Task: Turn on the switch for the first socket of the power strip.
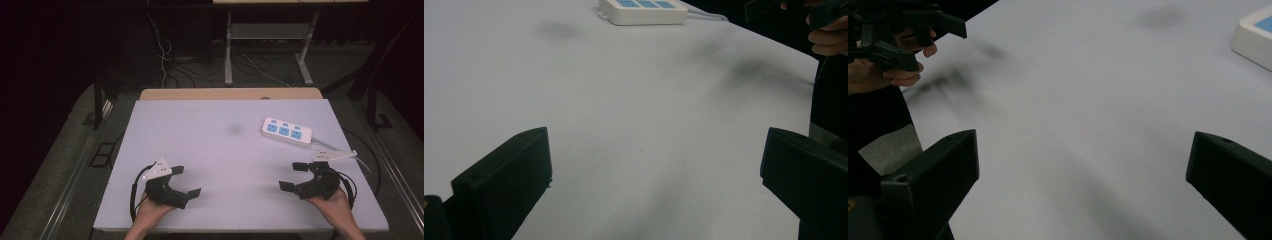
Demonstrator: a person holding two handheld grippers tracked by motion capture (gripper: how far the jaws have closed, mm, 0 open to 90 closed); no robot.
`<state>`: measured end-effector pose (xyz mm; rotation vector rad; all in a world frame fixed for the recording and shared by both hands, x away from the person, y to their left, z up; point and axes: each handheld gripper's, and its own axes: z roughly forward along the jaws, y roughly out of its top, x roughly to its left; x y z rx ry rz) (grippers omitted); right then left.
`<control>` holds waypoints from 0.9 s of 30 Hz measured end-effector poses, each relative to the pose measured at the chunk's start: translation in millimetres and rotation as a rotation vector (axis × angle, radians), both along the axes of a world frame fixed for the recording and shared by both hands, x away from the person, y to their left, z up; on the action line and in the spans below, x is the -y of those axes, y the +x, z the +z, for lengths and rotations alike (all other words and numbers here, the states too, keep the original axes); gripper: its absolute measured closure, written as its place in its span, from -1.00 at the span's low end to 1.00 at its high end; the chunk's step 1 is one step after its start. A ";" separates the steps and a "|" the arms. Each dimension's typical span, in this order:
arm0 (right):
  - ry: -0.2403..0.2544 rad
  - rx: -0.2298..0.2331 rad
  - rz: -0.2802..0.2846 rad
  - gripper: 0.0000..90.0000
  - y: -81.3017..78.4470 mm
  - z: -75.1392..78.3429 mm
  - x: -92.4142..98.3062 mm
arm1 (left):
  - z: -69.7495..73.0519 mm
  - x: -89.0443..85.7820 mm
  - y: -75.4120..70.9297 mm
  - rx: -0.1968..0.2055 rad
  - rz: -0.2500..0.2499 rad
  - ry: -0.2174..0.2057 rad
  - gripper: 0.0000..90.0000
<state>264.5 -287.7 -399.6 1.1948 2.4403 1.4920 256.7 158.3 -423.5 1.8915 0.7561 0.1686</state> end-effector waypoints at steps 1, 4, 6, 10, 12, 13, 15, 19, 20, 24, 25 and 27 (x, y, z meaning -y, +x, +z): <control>-0.002 -0.004 0.002 -1.00 1.1 0.5 -0.1 | 0.0 0.0 0.0 0.000 0.001 -0.001 -1.00; -0.007 -0.007 0.003 -1.00 4.0 2.3 0.1 | -0.1 -0.5 0.0 0.000 0.001 0.000 -1.00; -0.009 -0.007 0.004 -1.00 5.6 4.2 0.4 | -0.3 -0.6 0.0 0.000 0.001 0.000 -1.00; -0.013 -0.015 0.020 -1.00 9.9 8.1 -0.2 | -0.3 -0.5 0.0 0.000 -0.001 0.000 -1.00; -0.021 -0.014 0.031 -1.00 13.1 11.0 -1.4 | -0.1 -0.6 -0.1 0.001 -0.001 -0.001 -1.00; -0.024 -0.017 0.031 -1.00 13.8 12.2 -1.8 | -0.1 -0.7 0.0 0.002 -0.001 -0.001 -1.00; -0.027 -0.014 0.032 -1.00 14.7 13.1 -2.1 | -0.1 -0.9 0.1 0.001 -0.001 -0.002 -1.00; -0.036 -0.014 0.041 -1.00 19.8 17.4 -2.7 | -0.3 -1.1 0.3 0.001 -0.002 -0.004 -1.00; -0.036 -0.014 0.041 -1.00 19.8 17.4 -2.7 | -0.3 -1.0 0.2 -0.001 -0.001 -0.005 -1.00; -0.049 -0.012 0.048 -1.00 24.3 21.8 -2.7 | -0.8 -0.3 0.1 -0.003 -0.003 -0.003 -1.00; -0.054 -0.008 0.051 -1.00 26.5 24.5 -2.8 | -0.9 0.0 0.1 -0.004 -0.002 -0.004 -1.00; -0.055 -0.007 0.051 -1.00 27.6 25.7 -2.8 | -1.0 0.2 0.1 -0.004 -0.002 -0.004 -1.00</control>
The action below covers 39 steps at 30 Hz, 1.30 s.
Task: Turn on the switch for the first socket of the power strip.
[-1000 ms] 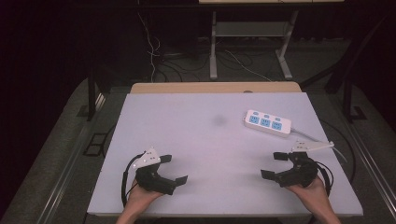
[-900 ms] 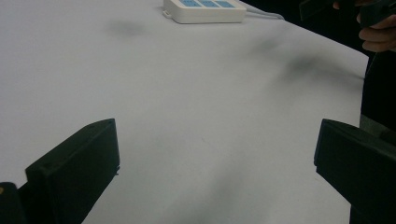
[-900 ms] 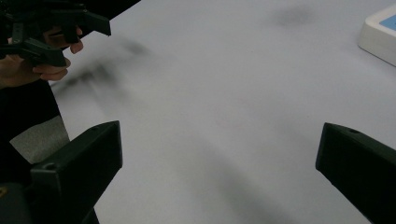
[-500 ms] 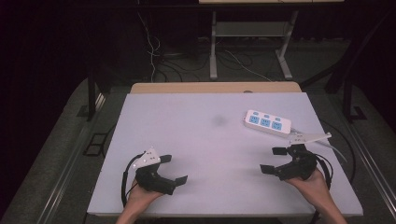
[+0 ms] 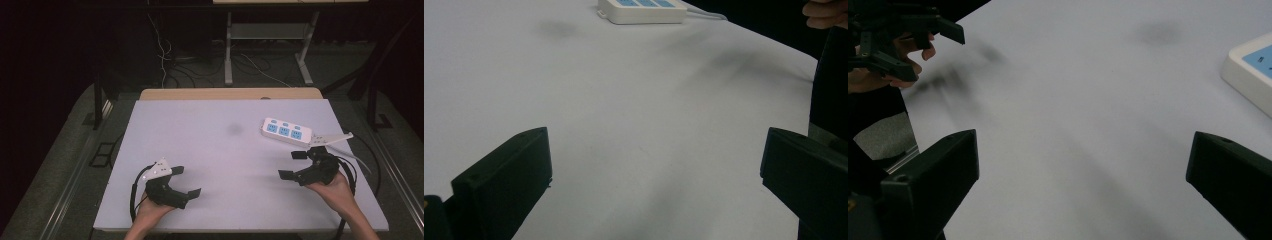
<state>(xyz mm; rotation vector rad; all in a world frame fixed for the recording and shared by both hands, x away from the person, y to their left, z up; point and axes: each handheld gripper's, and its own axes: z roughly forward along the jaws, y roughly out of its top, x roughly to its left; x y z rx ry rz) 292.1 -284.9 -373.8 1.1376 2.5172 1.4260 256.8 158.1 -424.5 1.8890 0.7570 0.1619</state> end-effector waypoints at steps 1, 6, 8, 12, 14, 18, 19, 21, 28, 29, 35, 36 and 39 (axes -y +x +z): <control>-0.002 0.002 0.000 -1.00 1.1 1.2 0.1 | 0.0 0.0 0.0 -0.001 0.001 0.001 -1.00; -0.021 0.003 0.001 -1.00 7.8 7.3 0.4 | 0.0 -0.8 0.1 -0.003 0.002 -0.003 -1.00; -0.027 0.004 0.005 -1.00 10.6 9.8 0.2 | -0.1 -0.8 0.1 -0.006 0.004 -0.004 -1.00; -0.037 0.006 0.010 -1.00 15.5 15.2 -0.8 | -0.1 -0.9 -0.1 -0.003 0.001 0.000 -1.00; -0.042 0.010 0.012 -1.00 17.7 17.4 -1.5 | -0.2 -1.3 -0.1 -0.004 0.002 0.000 -1.00; -0.050 0.010 0.015 -1.00 22.9 19.9 -1.8 | -0.1 -2.2 -0.3 -0.004 0.005 -0.005 -1.00; -0.054 0.011 0.014 -1.00 24.5 20.1 -1.7 | 0.1 -2.5 -0.5 -0.004 0.006 -0.006 -1.00; -0.059 0.010 0.014 -1.00 29.6 21.6 -1.7 | 0.3 -3.2 -0.7 -0.001 0.007 -0.006 -1.00; -0.073 0.011 0.013 -1.00 37.6 25.8 -1.8 | 0.4 -4.7 -0.7 -0.002 0.011 -0.008 -1.00; -0.073 0.011 0.013 -1.00 39.0 26.1 -1.4 | 0.5 -4.9 -0.7 0.000 0.014 -0.009 -1.00; -0.083 0.001 0.009 -1.00 47.0 26.5 2.2 | 0.5 -5.1 -0.9 0.004 0.017 -0.009 -1.00; -0.088 -0.001 0.006 -1.00 49.5 26.5 3.6 | 0.5 -5.0 -0.9 0.003 0.017 -0.008 -1.00; -0.089 -0.004 0.004 -1.00 52.2 26.7 5.1 | 0.3 -4.5 -0.8 0.001 0.013 -0.007 -1.00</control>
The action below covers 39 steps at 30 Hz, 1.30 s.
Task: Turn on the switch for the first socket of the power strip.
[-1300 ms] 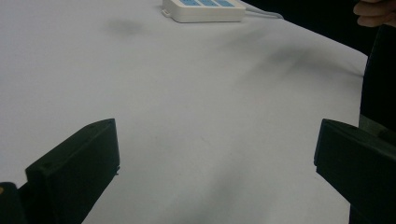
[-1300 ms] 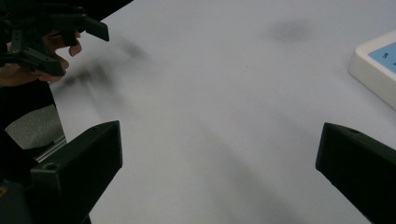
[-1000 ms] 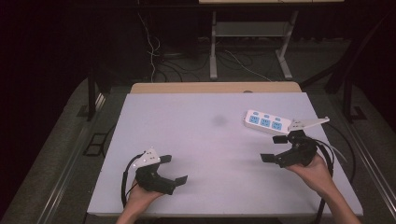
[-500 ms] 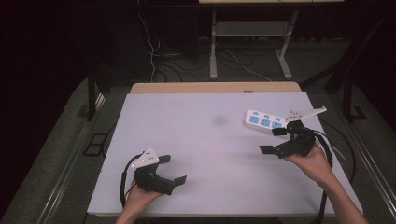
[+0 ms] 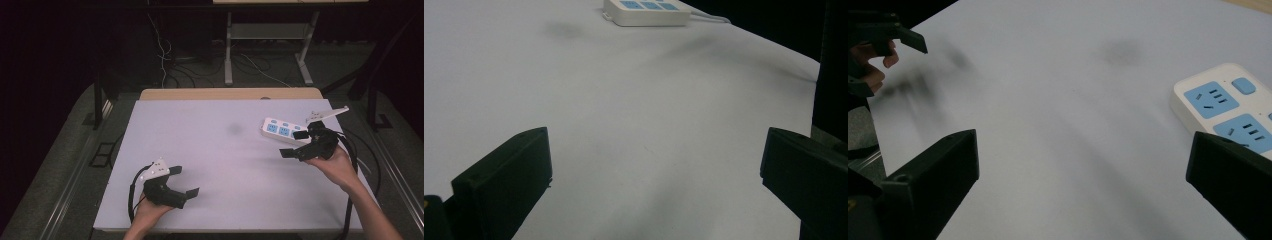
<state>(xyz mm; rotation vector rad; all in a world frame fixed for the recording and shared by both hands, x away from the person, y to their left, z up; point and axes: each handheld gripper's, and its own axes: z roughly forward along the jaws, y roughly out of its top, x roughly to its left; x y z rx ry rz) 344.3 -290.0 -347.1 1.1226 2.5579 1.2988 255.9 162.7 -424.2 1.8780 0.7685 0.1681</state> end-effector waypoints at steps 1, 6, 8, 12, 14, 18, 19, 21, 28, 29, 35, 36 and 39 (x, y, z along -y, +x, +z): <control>-0.004 -0.001 -0.003 -1.00 2.5 0.9 1.2 | -0.1 0.0 0.0 0.000 0.000 0.000 -1.00; -0.011 -0.001 -0.006 -1.00 7.7 2.9 3.6 | -0.2 -0.3 0.1 -0.003 -0.001 0.001 -1.00; -0.019 -0.001 -0.008 -1.00 11.6 4.2 4.9 | -0.4 -0.3 0.3 -0.003 -0.002 0.002 -1.00; -0.022 0.001 -0.006 -1.00 15.4 5.5 6.2 | -0.4 -0.1 0.3 -0.002 -0.004 0.004 -1.00; -0.023 0.003 -0.007 -1.00 18.0 6.4 7.2 | -0.5 -0.1 0.3 -0.003 -0.004 0.003 -1.00; -0.031 0.002 -0.008 -1.00 22.8 7.6 9.4 | -0.6 0.1 0.3 -0.003 -0.004 0.004 -1.00; -0.033 0.003 -0.009 -1.00 24.1 7.9 9.9 | -0.7 0.2 0.4 -0.004 -0.004 0.004 -1.00; -0.036 0.002 -0.012 -1.00 26.9 8.7 10.8 | -0.7 0.3 0.5 -0.004 -0.005 0.005 -1.00; -0.038 -0.004 -0.028 -1.00 38.4 7.9 14.2 | -0.8 0.8 0.3 -0.005 -0.008 0.006 -1.00; -0.040 -0.005 -0.030 -1.00 40.0 7.3 14.6 | -1.0 0.8 0.4 -0.005 -0.008 0.006 -1.00; -0.051 -0.015 -0.039 -1.00 48.8 4.6 16.5 | -0.9 0.3 0.6 -0.004 -0.007 0.007 -1.00; -0.050 -0.015 -0.040 -1.00 50.0 4.3 16.6 | -0.9 0.1 0.7 -0.005 -0.008 0.005 -1.00; -0.051 -0.016 -0.044 -1.00 53.6 3.1 17.2 | -1.0 0.1 0.8 -0.005 -0.007 0.002 -1.00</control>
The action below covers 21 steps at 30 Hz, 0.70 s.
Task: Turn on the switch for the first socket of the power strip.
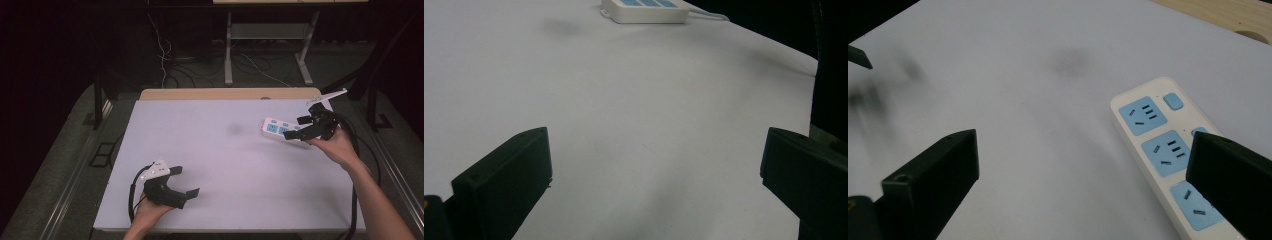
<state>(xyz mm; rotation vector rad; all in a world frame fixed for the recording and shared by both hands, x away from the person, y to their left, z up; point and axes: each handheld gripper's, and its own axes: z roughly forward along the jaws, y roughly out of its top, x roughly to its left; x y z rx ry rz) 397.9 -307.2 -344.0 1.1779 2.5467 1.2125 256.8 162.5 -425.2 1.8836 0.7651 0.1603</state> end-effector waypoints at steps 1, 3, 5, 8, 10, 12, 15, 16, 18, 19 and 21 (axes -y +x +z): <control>-0.001 0.000 -0.001 -1.00 1.3 -0.4 0.3 | 0.1 0.0 -0.1 0.000 0.000 0.001 -1.00; 0.000 -0.002 -0.007 -1.00 5.1 -2.0 1.8 | 0.1 0.0 -0.1 0.000 -0.001 0.002 -1.00; 0.000 -0.002 -0.009 -1.00 6.4 -2.6 2.4 | 0.0 0.0 0.1 0.000 -0.001 0.003 -1.00; 0.009 0.002 -0.020 -1.00 9.0 -3.4 4.6 | 0.1 0.0 0.0 0.001 -0.002 0.005 -1.00; 0.022 0.010 -0.034 -1.00 12.2 -4.5 7.3 | 0.2 -0.2 -0.3 0.000 0.000 0.001 -1.00; 0.026 0.009 -0.038 -1.00 13.5 -5.1 8.3 | 0.4 -0.7 -0.4 0.002 0.000 0.000 -1.00; 0.034 0.010 -0.053 -1.00 17.3 -7.1 12.3 | 0.5 -1.0 -0.7 0.001 0.003 -0.001 -1.00; 0.038 0.018 -0.071 -1.00 19.1 -7.7 16.0 | 0.5 -1.0 -0.6 0.001 0.004 -0.001 -1.00; 0.041 0.023 -0.078 -1.00 20.0 -8.0 18.0 | 0.4 -0.9 -0.4 0.001 0.003 -0.002 -1.00; 0.043 0.025 -0.086 -1.00 20.8 -8.3 19.9 | 0.3 -0.9 -0.3 0.001 0.002 0.000 -1.00; 0.045 0.030 -0.099 -1.00 22.6 -9.5 22.9 | 0.2 -0.5 -0.5 0.002 0.000 0.000 -1.00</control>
